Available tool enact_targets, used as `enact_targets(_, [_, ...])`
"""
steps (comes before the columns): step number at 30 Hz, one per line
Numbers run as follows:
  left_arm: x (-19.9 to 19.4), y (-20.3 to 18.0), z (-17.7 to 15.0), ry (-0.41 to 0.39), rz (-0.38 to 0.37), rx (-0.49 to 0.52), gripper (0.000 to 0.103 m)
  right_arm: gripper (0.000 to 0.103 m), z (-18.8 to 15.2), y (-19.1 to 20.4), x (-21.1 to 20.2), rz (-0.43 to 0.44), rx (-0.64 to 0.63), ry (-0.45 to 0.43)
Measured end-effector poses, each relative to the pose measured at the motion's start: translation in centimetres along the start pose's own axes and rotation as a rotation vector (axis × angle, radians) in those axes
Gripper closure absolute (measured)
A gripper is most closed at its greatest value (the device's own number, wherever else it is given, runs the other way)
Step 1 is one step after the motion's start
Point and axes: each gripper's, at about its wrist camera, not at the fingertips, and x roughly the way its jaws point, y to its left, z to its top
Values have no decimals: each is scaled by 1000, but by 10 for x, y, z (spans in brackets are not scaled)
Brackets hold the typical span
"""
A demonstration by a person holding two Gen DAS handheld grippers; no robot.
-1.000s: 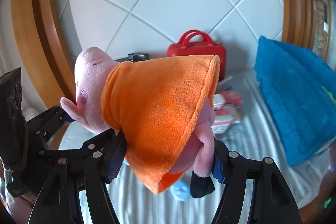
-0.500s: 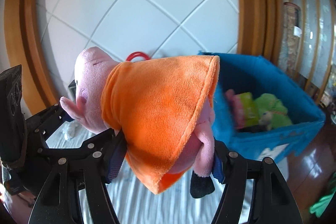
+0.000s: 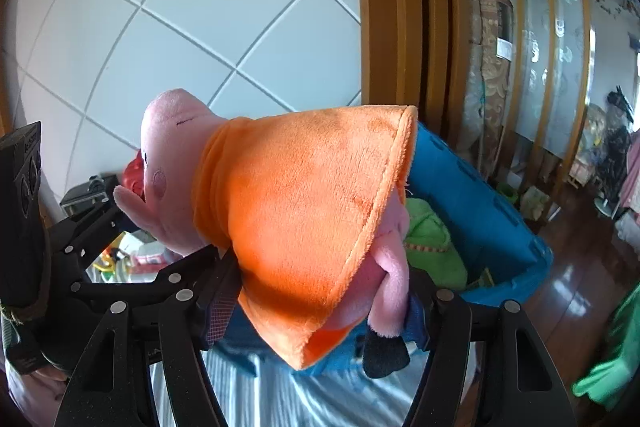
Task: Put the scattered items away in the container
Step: 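Carry the pig plush with both tools into the blue crate and release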
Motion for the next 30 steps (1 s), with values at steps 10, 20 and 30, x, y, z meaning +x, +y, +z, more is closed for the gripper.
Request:
enact_targets(10, [149, 38, 82, 79, 26, -33, 35, 35, 89, -70, 130, 23, -7, 57])
enact_targets(20, [239, 69, 101, 189, 40, -96, 32, 34, 126, -113, 232, 49, 57, 97])
enact_targets(30, [234, 63, 102, 173, 81, -50, 31, 36, 136, -121, 231, -47, 51, 62])
